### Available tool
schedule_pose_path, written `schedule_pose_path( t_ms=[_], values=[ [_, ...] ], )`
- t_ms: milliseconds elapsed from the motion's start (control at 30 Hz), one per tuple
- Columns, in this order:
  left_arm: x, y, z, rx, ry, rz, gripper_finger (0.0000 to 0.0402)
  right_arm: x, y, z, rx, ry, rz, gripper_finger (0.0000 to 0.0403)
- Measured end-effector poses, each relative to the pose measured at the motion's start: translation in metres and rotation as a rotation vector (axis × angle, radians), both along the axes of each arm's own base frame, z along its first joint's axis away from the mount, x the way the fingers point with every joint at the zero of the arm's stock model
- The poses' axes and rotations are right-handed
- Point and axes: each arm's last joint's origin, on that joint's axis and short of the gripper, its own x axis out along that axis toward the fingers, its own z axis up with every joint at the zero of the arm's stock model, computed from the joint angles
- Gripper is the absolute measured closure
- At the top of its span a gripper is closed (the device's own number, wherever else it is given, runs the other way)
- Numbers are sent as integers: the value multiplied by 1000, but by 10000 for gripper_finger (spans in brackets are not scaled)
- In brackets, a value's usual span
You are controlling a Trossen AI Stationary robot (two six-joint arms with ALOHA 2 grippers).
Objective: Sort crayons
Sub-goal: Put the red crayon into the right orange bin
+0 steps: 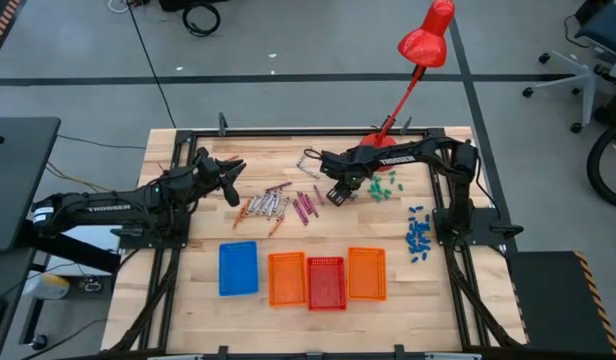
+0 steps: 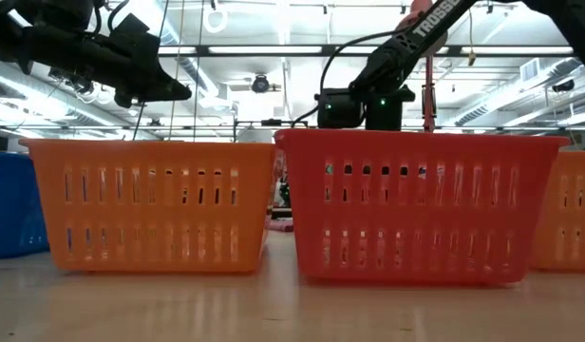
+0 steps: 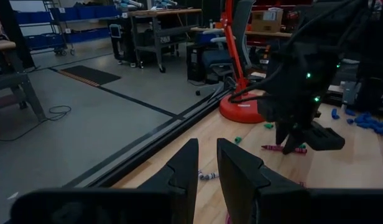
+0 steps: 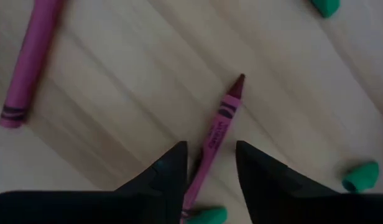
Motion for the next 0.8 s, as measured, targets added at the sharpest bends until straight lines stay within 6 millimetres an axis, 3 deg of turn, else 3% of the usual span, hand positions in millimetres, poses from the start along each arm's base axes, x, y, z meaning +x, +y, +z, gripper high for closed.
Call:
schedule_pose_path(
  t_ms=[433,800],
  values=[
    [0,0,0,0,2,-3,331,2,0,-1,3,-12,32,387],
    [0,0,0,0,2,-3,331,2,5,9,-10,-47,45,366]
  ],
)
